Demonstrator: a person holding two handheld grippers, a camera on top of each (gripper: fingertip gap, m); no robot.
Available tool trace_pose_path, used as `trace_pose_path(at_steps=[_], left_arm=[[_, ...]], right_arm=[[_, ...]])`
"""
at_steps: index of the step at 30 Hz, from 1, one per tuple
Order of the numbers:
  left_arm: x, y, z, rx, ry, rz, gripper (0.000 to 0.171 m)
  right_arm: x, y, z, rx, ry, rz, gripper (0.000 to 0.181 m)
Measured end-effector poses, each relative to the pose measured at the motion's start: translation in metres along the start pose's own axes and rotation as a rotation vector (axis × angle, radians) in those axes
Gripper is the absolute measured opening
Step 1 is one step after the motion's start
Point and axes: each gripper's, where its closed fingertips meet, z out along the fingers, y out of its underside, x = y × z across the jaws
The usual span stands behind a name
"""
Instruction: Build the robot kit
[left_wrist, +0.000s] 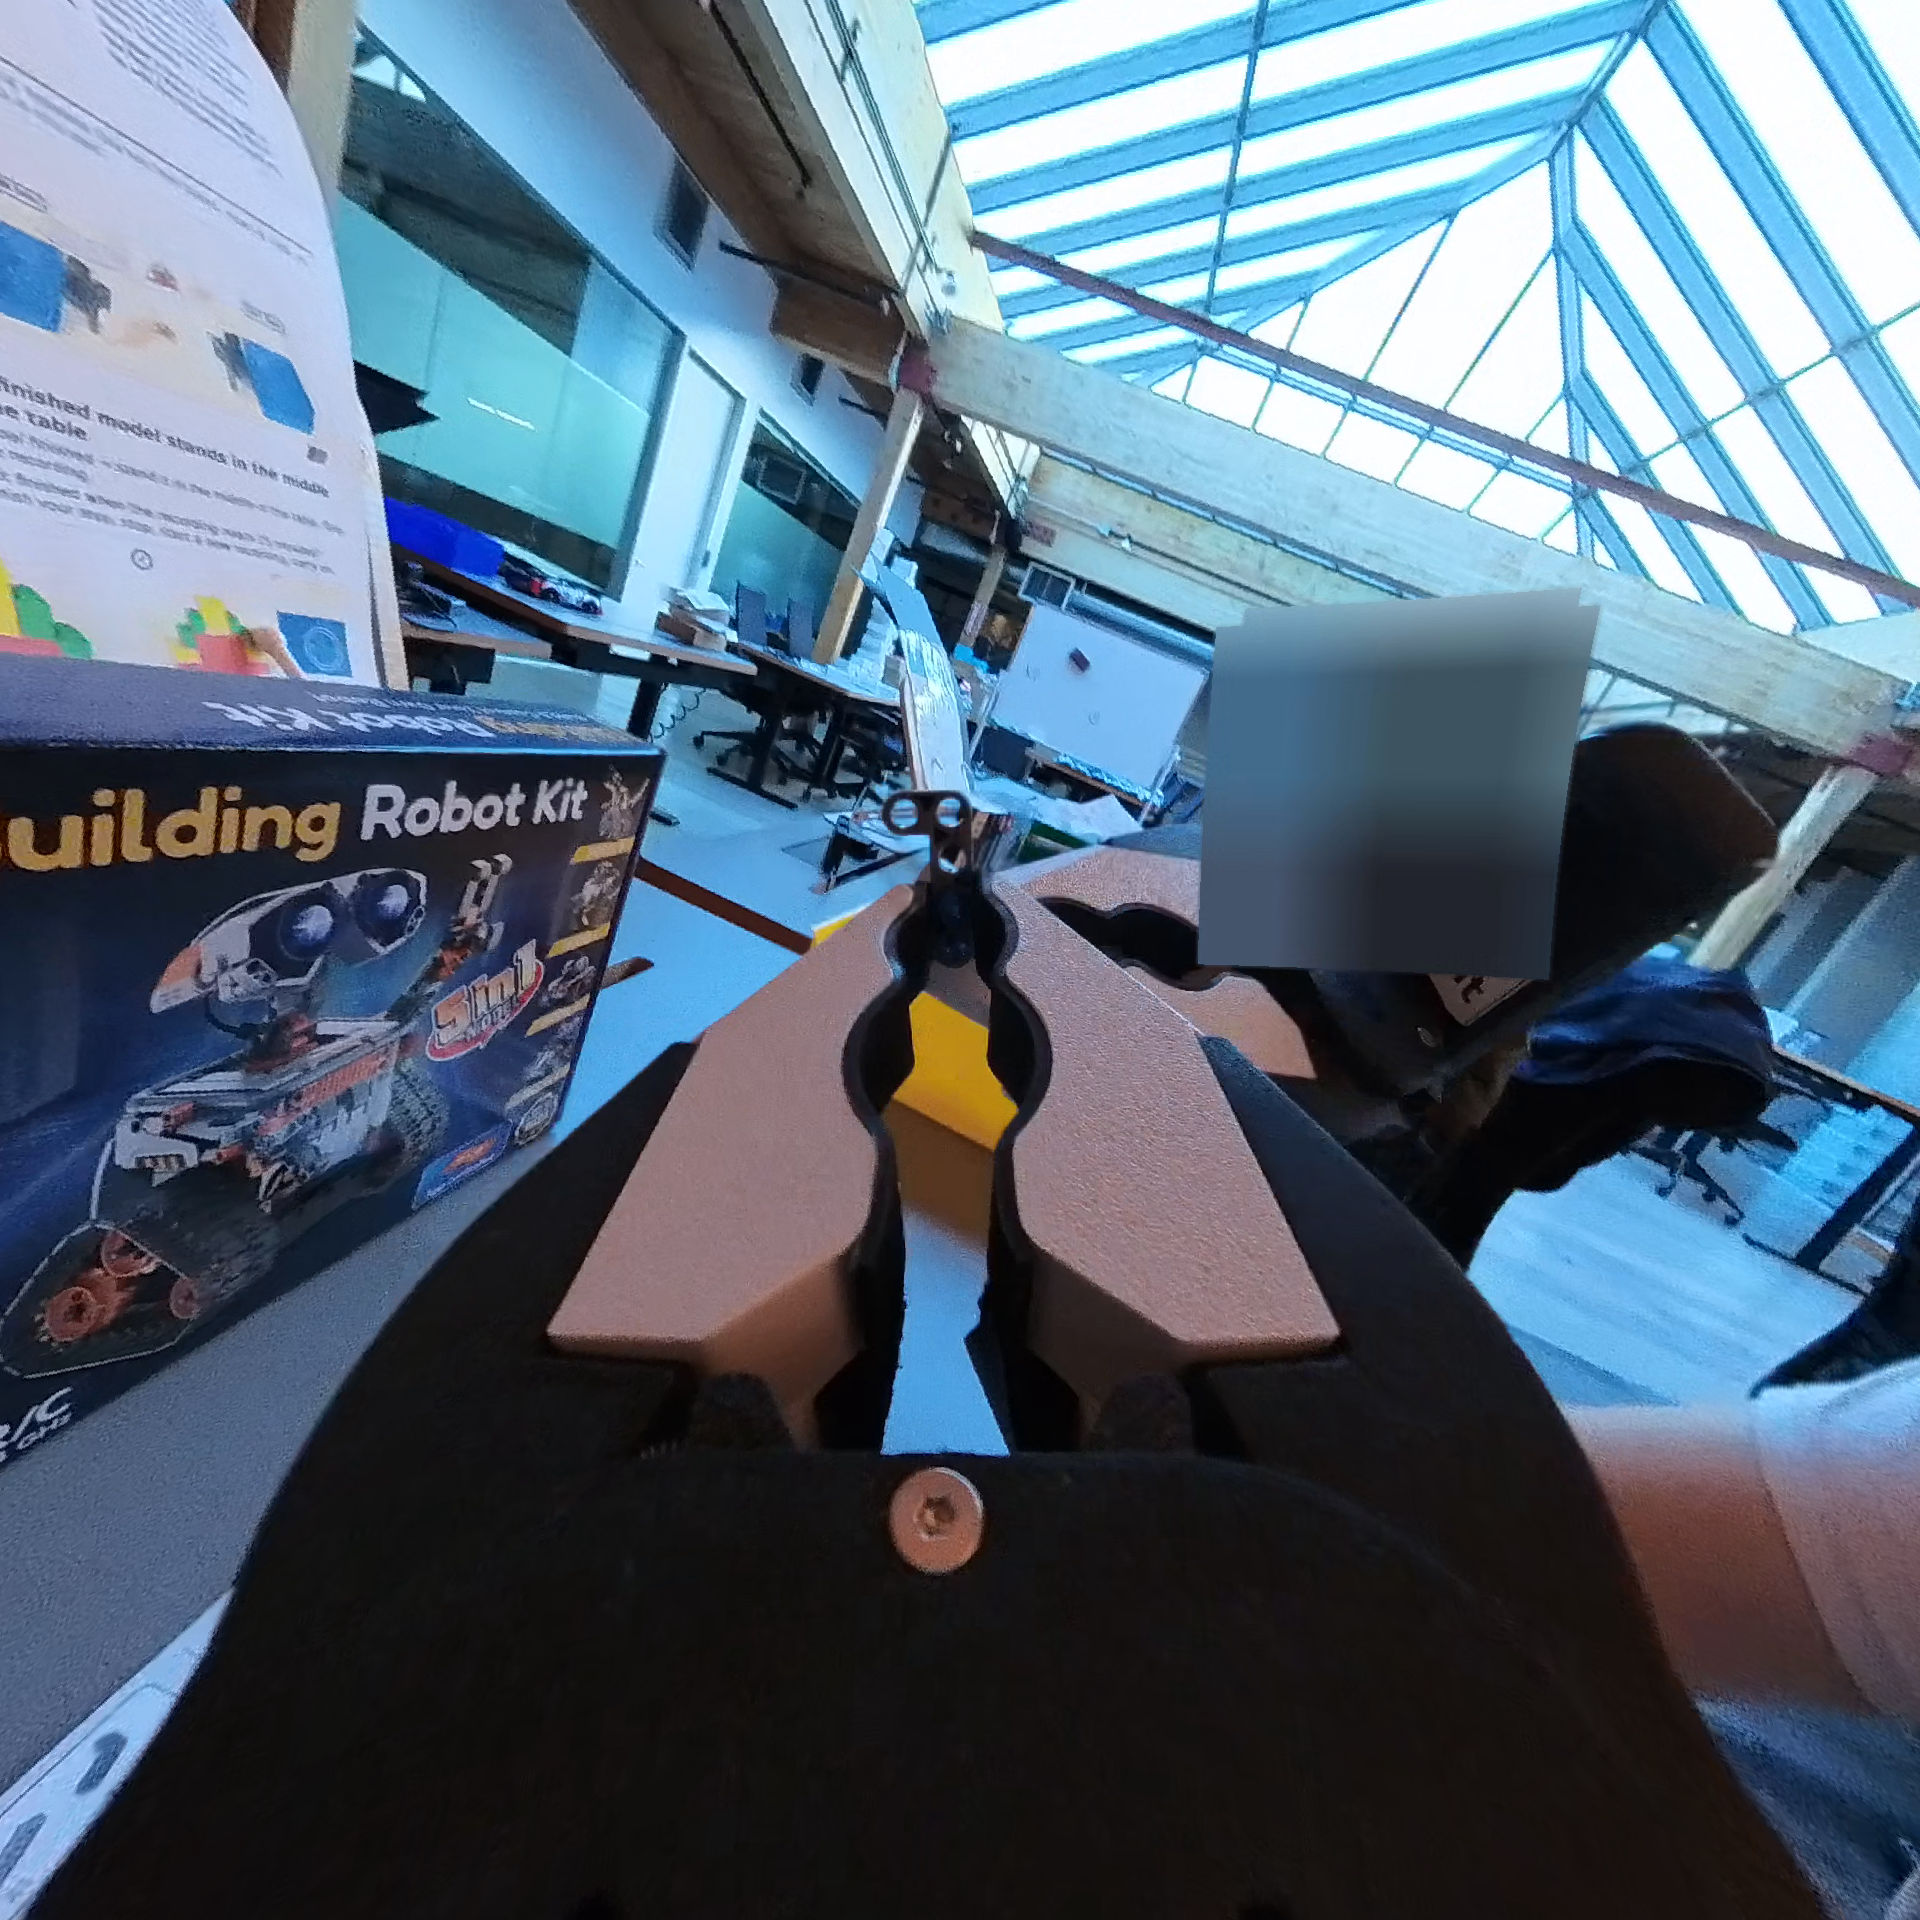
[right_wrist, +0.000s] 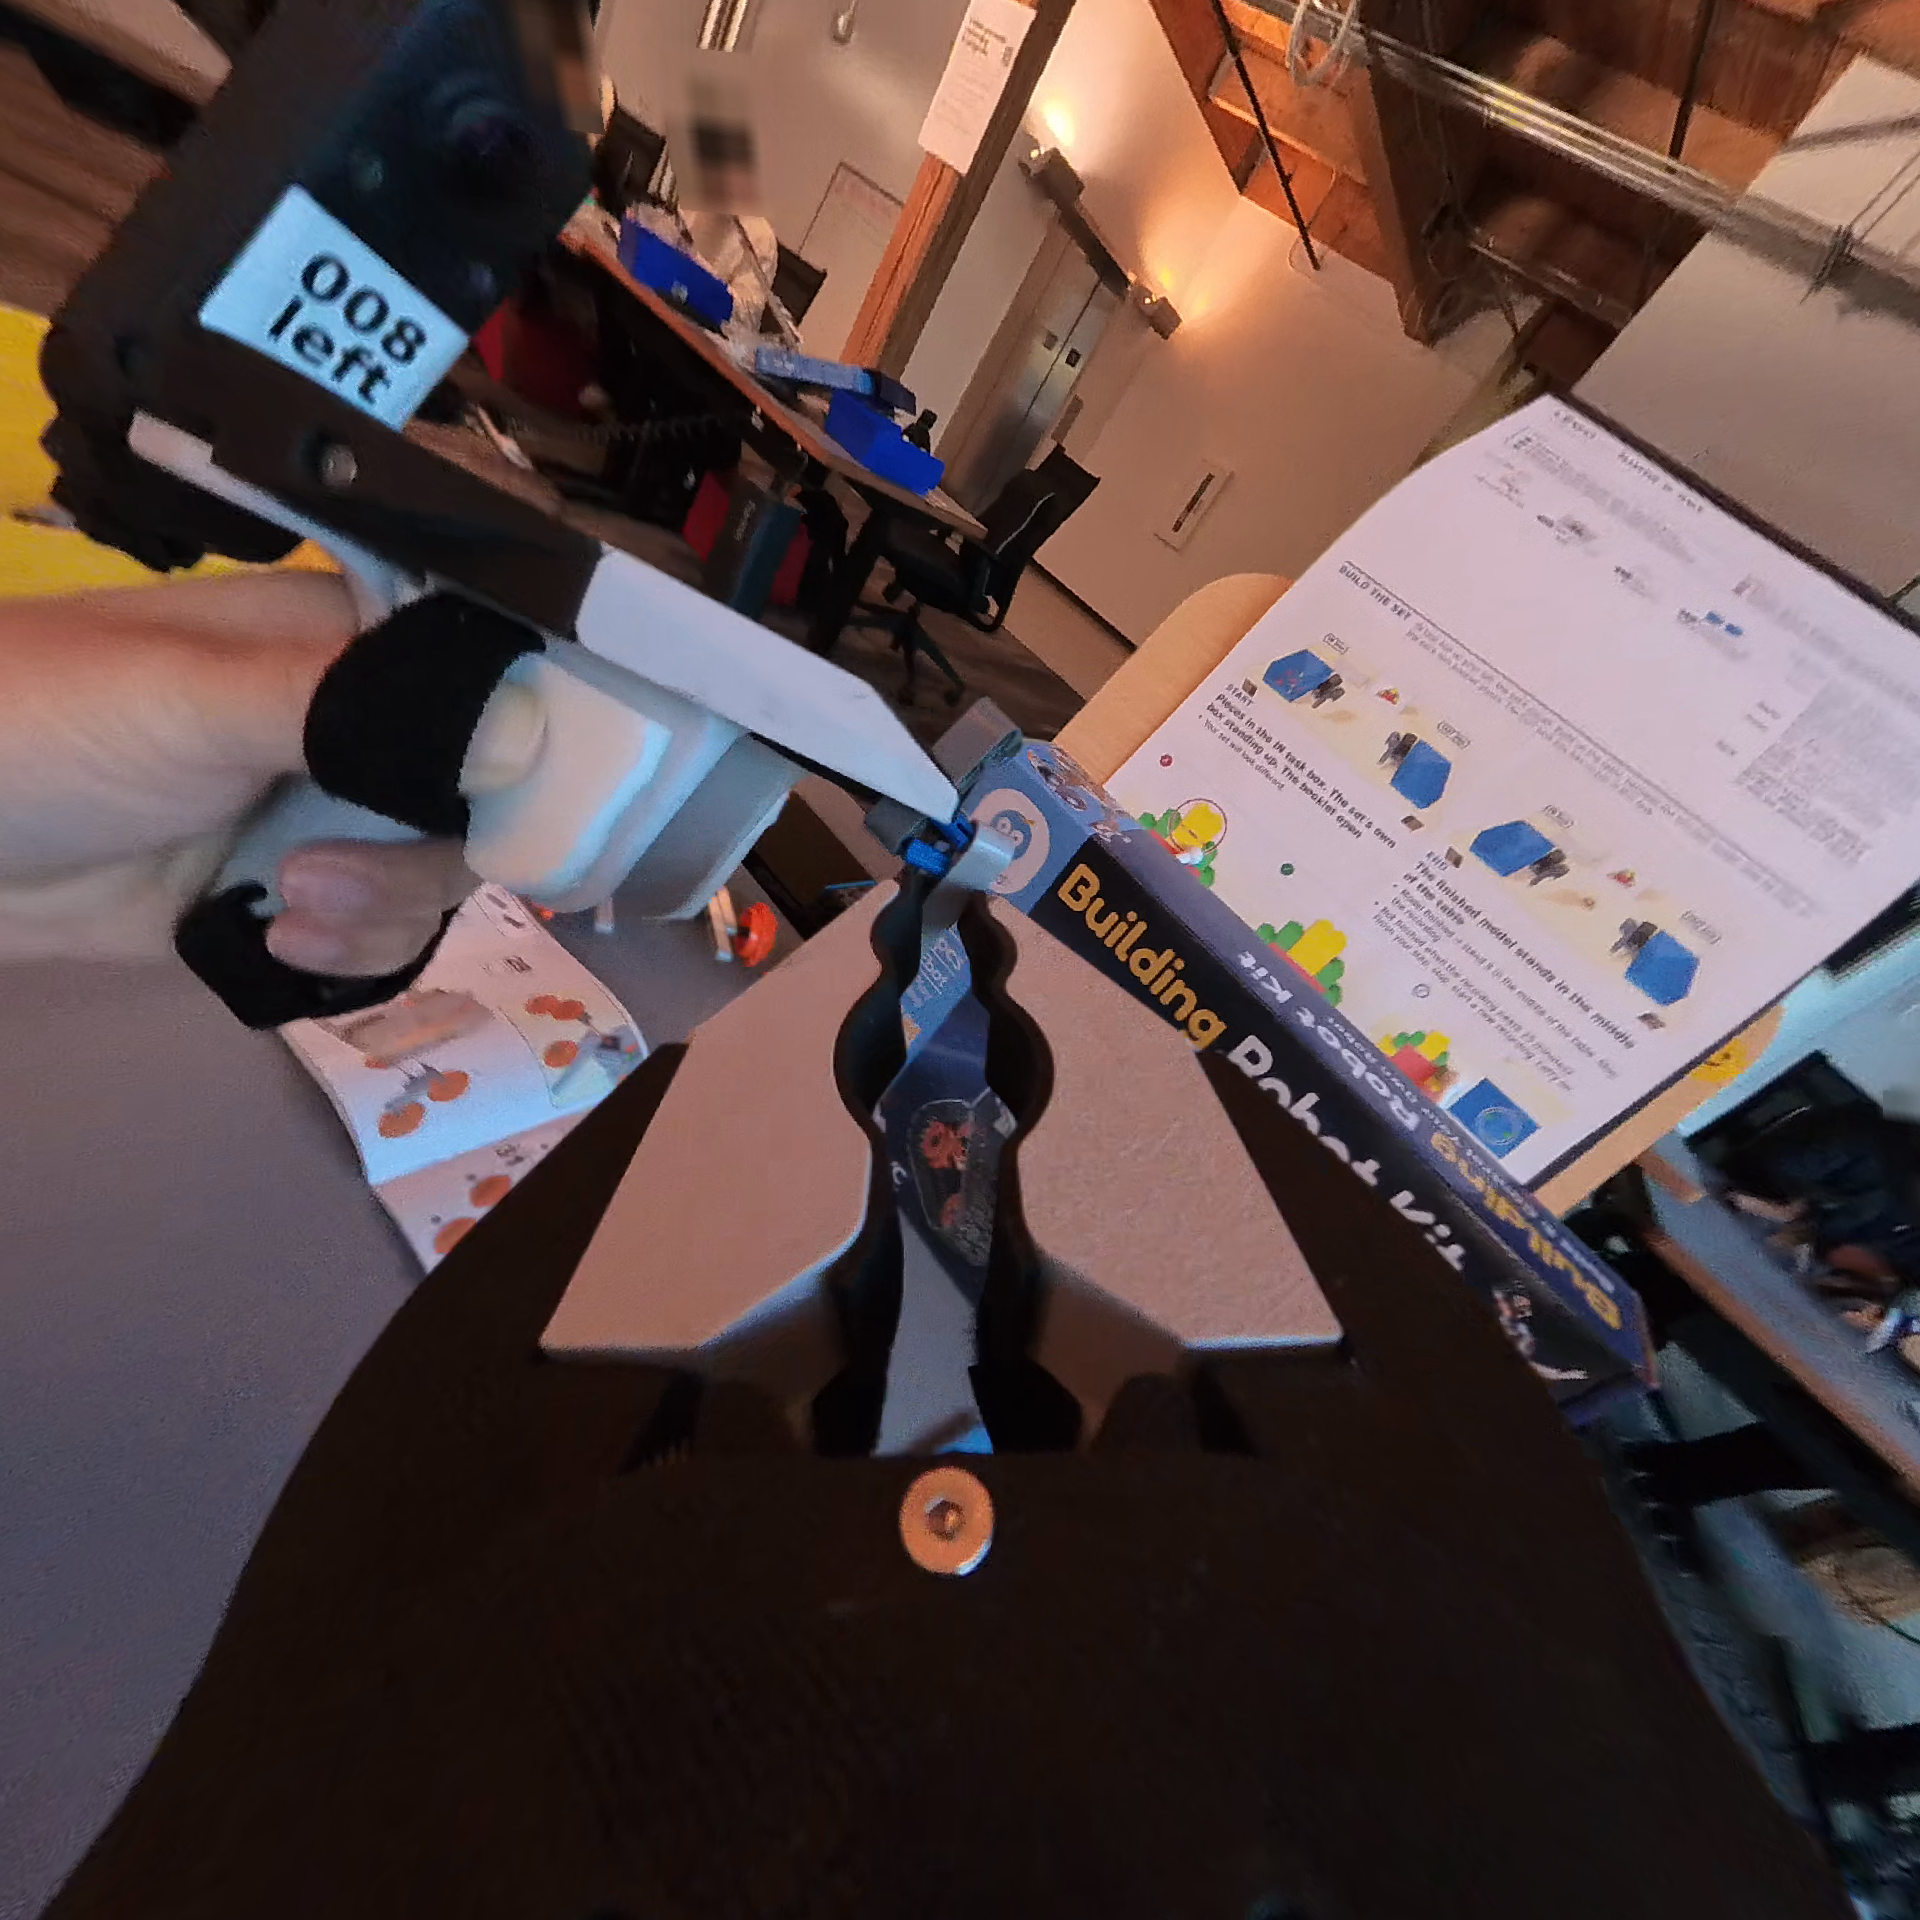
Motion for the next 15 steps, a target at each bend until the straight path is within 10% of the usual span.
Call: trace_pose_path(at_steps=[15], left_arm=[[-0.0055,-0.0045,-0.003,0.028,-0.052,0.032,0.004]], right_arm=[[-0.001,-0.0077,-0.0039,-0.029,0.013,0.03,0.006]])
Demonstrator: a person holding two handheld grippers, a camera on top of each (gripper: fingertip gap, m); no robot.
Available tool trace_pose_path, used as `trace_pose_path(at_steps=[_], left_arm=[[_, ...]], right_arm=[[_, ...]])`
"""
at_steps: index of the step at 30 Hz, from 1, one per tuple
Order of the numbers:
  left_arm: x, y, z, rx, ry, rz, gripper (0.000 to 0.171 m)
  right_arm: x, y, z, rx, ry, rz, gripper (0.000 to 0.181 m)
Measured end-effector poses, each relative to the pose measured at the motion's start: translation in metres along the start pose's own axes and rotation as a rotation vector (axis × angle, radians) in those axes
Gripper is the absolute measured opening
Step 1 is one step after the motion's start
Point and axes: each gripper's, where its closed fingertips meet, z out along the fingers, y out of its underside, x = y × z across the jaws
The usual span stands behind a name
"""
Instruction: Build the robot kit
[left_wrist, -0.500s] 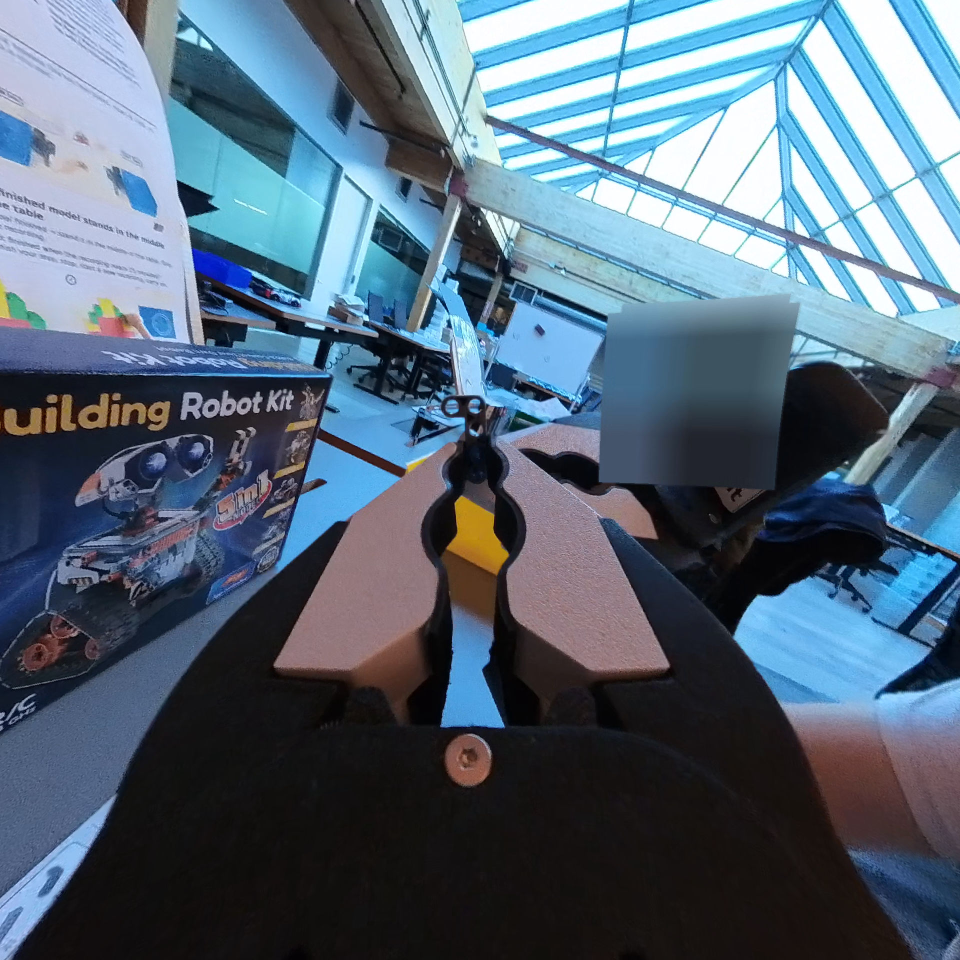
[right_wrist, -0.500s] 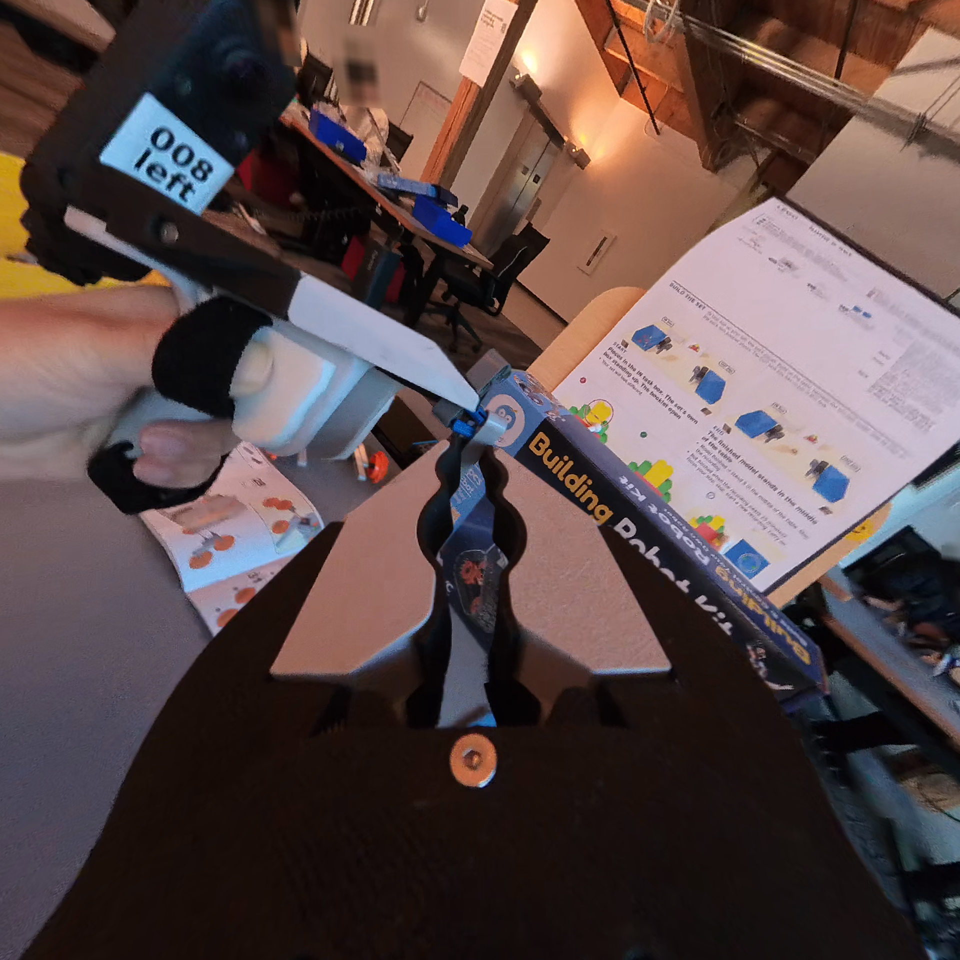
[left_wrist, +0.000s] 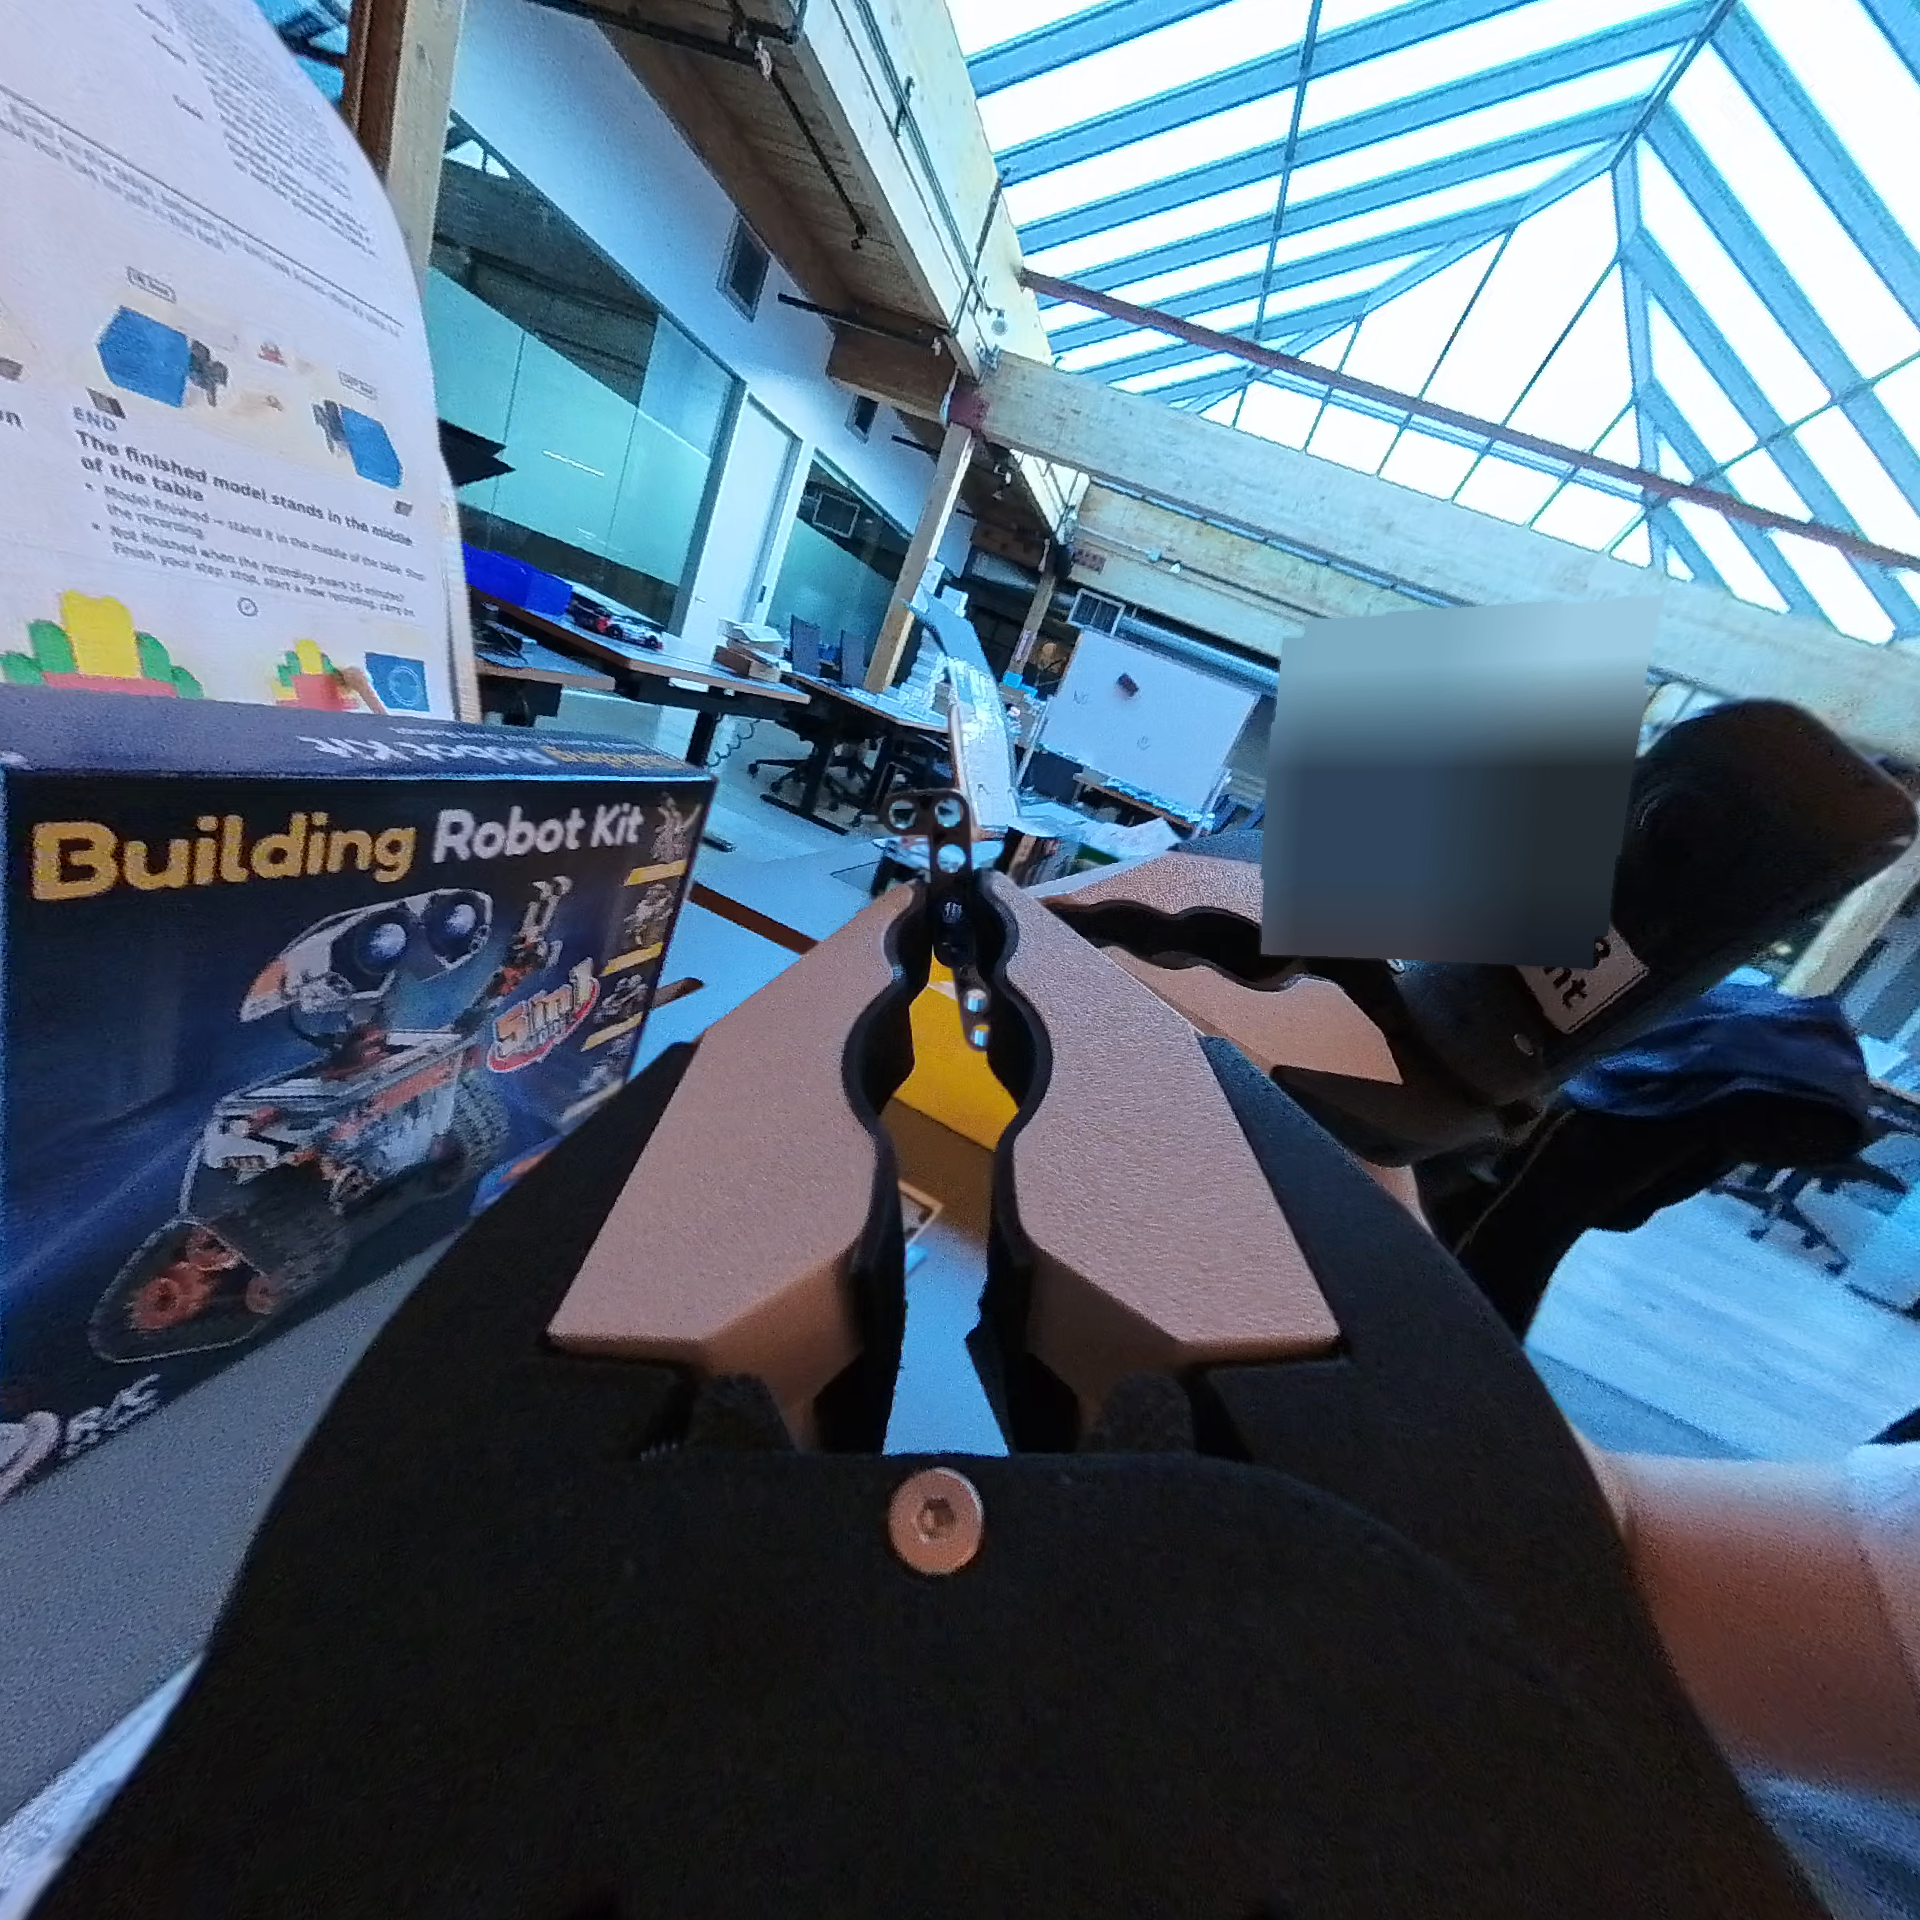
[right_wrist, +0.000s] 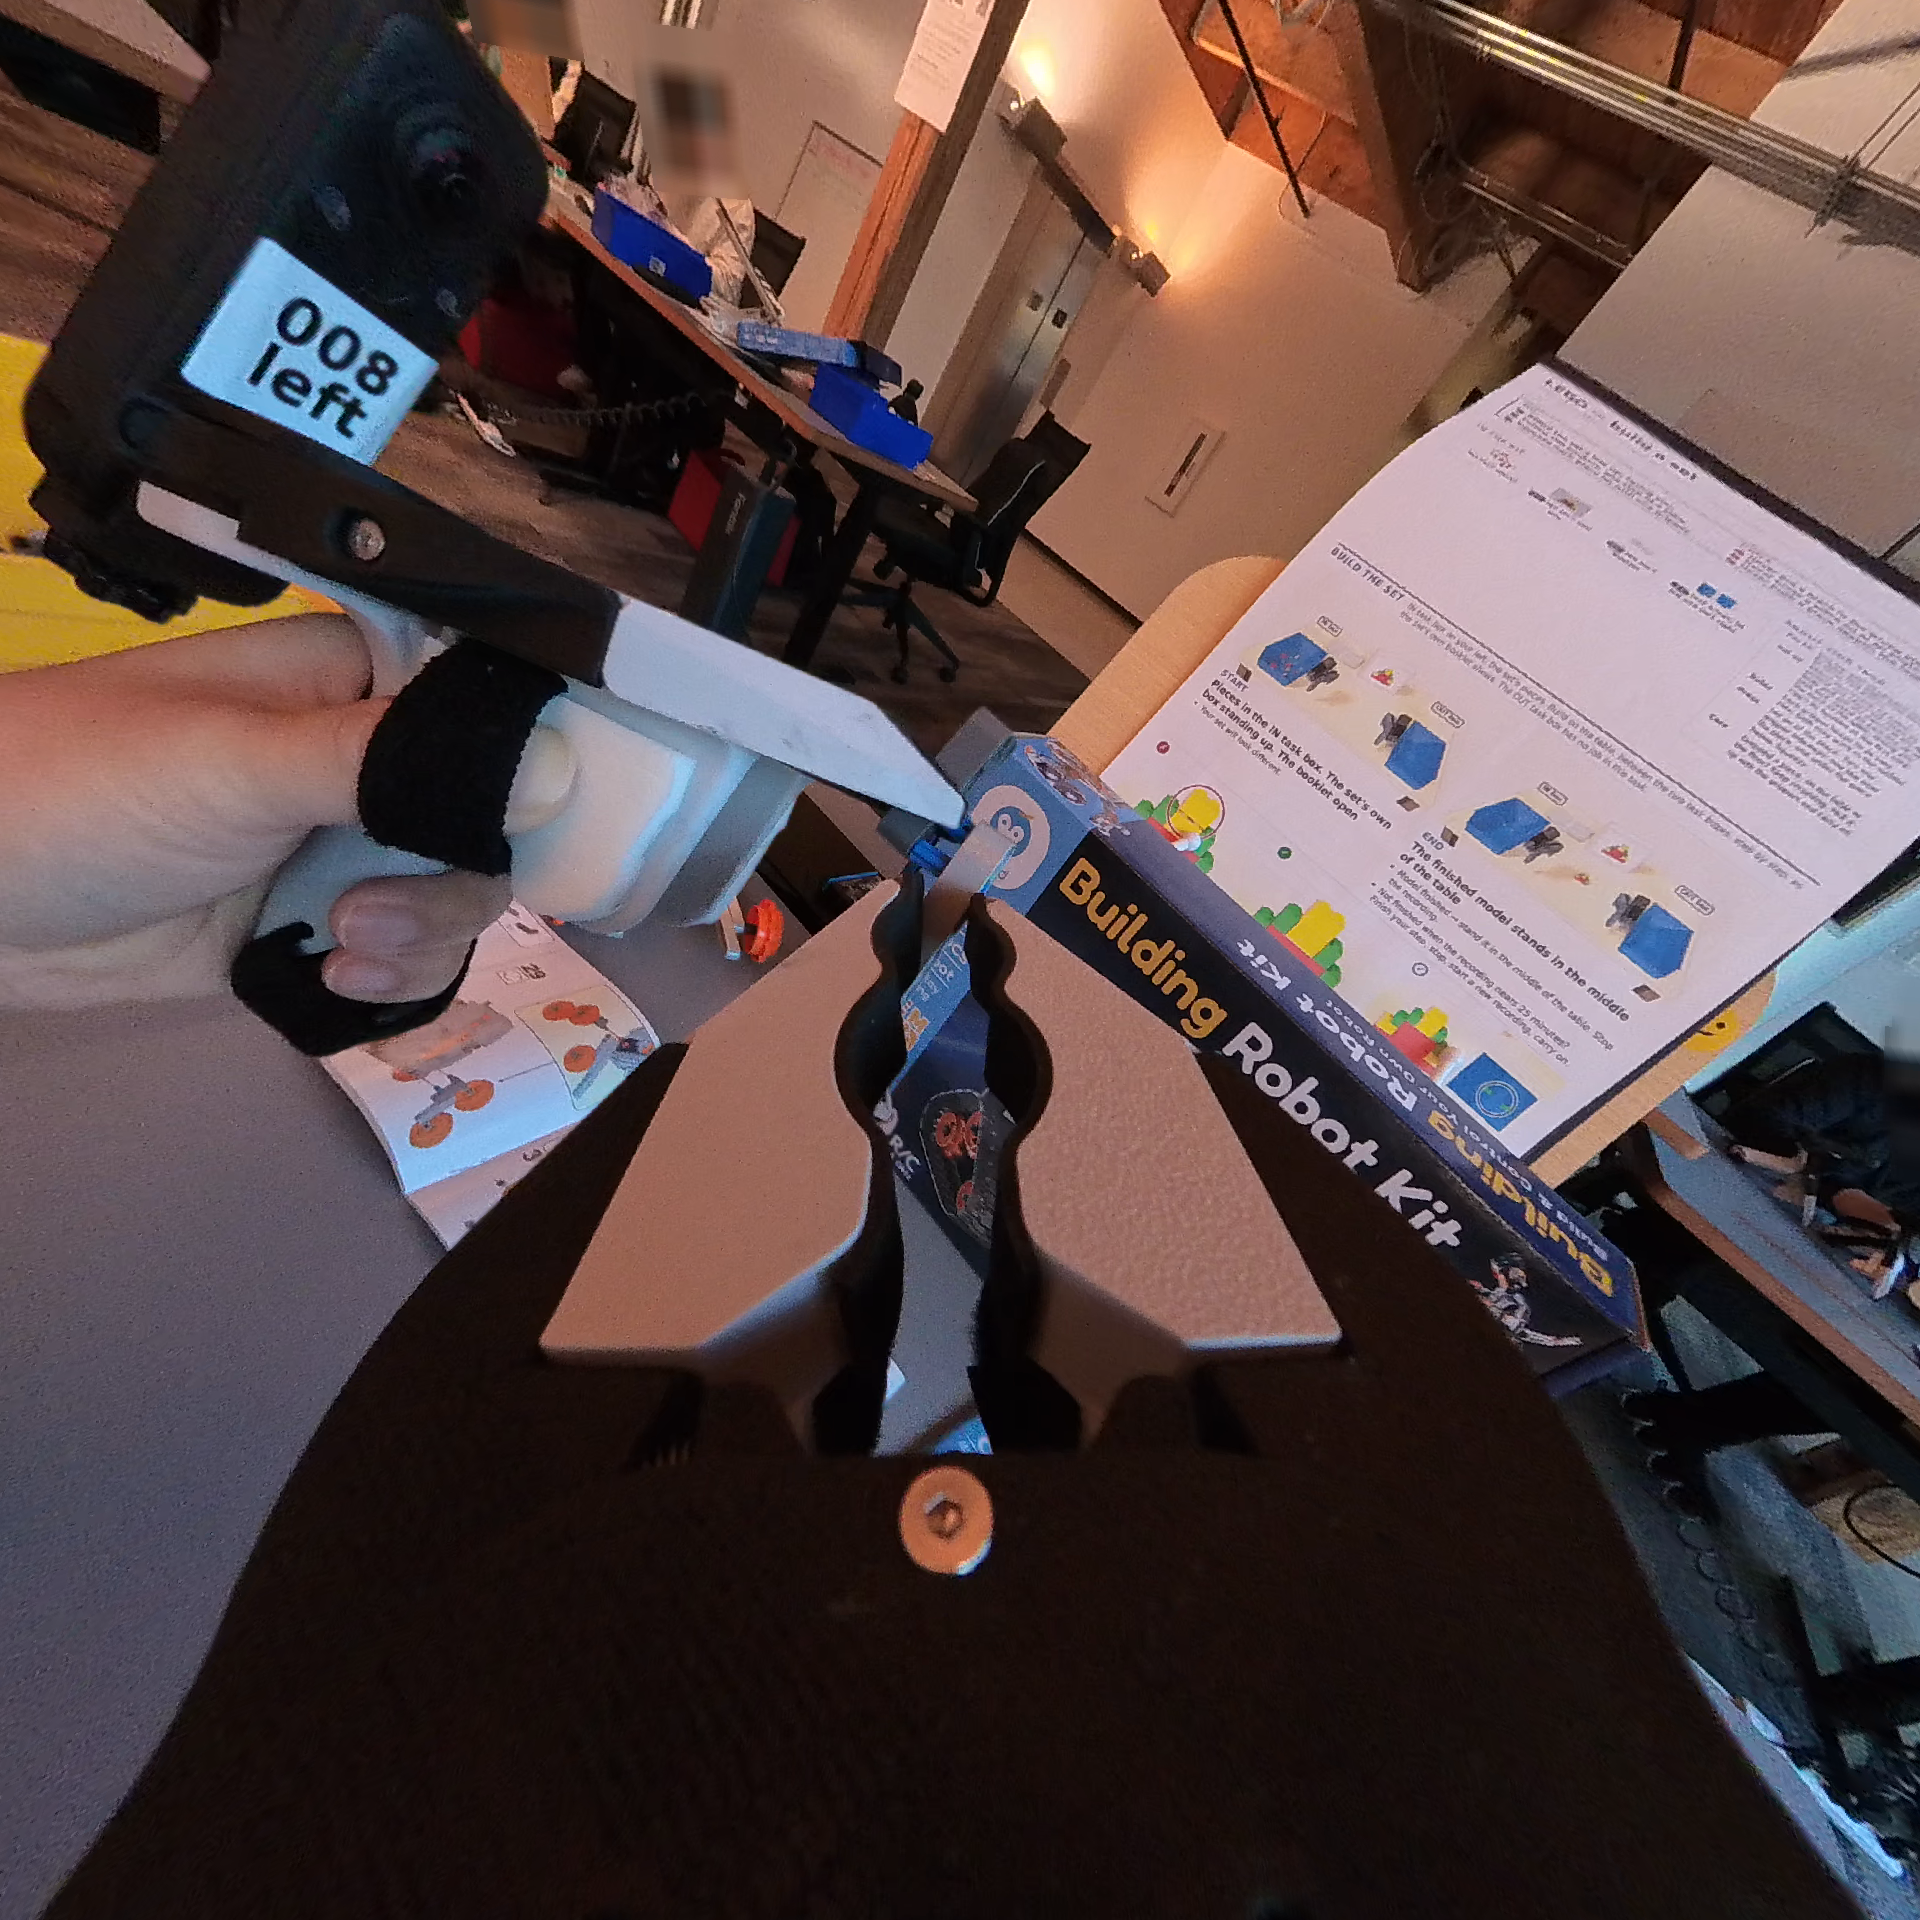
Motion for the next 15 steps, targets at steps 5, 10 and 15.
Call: trace_pose_path(at_steps=[5,10,15], left_arm=[[0.0026,-0.0004,0.0012,0.026,0.051,-0.08,0.004],[0.0044,0.0009,0.0027,0.029,0.076,-0.116,0.004],[0.0056,0.0001,0.0025,0.037,0.102,-0.152,0.004]], right_arm=[[0.001,-0.0026,-0.0038,-0.007,0.0,-0.021,0.006],[0.0017,0.0002,-0.0039,-0.006,-0.017,-0.017,0.006],[0.0015,-0.0021,-0.0053,0.019,-0.01,-0.073,0.006]])
